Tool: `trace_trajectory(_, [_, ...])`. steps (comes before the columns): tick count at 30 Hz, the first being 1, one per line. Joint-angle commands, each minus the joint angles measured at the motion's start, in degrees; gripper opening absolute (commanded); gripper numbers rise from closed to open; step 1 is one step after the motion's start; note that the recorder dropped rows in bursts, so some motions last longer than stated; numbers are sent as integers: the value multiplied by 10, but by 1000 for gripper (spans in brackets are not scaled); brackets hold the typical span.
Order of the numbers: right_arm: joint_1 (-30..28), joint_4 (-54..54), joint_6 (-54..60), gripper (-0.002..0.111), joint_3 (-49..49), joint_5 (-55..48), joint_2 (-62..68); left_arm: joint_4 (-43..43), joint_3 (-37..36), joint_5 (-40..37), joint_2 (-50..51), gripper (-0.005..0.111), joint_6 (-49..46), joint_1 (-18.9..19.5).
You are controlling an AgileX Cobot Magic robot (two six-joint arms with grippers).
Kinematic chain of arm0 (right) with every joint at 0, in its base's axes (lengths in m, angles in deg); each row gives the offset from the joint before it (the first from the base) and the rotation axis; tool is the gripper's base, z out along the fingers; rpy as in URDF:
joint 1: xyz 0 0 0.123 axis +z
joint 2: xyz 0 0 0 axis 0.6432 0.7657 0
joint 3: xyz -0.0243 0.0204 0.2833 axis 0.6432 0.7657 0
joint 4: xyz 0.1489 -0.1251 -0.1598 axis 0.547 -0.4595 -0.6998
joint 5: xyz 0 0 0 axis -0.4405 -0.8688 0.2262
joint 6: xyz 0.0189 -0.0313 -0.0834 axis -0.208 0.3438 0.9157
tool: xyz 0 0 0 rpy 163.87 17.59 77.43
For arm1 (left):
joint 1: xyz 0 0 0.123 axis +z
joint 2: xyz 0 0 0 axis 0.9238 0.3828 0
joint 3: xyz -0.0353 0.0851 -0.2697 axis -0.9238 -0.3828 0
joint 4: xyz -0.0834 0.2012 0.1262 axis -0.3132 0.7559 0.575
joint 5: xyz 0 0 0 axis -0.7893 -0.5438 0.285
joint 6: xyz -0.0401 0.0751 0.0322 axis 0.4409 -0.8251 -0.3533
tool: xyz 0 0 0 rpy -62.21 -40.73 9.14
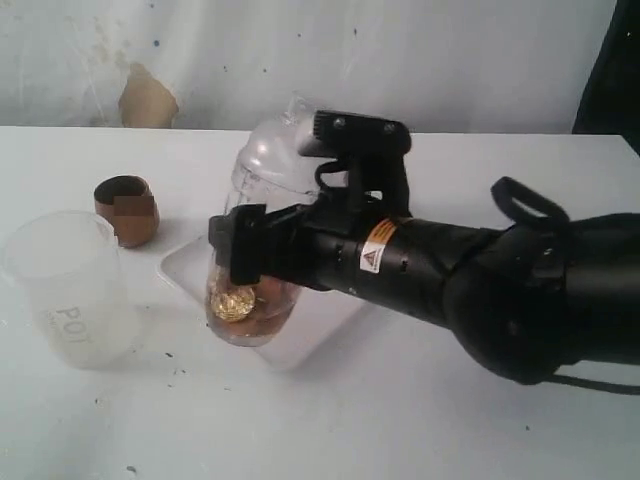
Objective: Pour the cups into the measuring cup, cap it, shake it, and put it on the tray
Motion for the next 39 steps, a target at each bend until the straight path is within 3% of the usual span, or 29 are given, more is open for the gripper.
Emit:
trace_trajectory(1, [21,-244,134,0,-7,61,5,-2,-3,1,-2,0,0,0])
trace_trajectory(2, [21,-322,203,0,-7,17,5,-2,-3,1,-2,0,0,0])
trace_trajectory(3, [19,-313,257,0,-10,-29,5,-2,-3,1,-2,0,0,0])
trace_trajectory(7, [-2,-79,267,0,-28,-50,5,-2,-3,1,-2,0,0,0])
trace_trajectory(9, [-3,-18,290,0,-43,-71,5,-2,-3,1,-2,0,0,0])
trace_trajectory(18, [-3,-65,311,0,-173,-294,45,-2,-3,1,-2,0,0,0])
trace_trajectory(20, [-1,-155,238,0,-237,-382,72,-2,-3,1,-2,0,0,0])
trace_trajectory(23, [48,-485,5,0,-323,-573,123,-2,-3,1,-2,0,0,0])
trace_trajectory(26, [105,-651,-40,0,-371,-676,174,-2,-3,1,-2,0,0,0])
trace_trajectory(32, [177,-847,-32,0,-446,-782,275,-2,-3,1,-2,0,0,0])
trace_trajectory(39, [202,-956,27,0,-482,-846,334,-2,-3,1,-2,0,0,0])
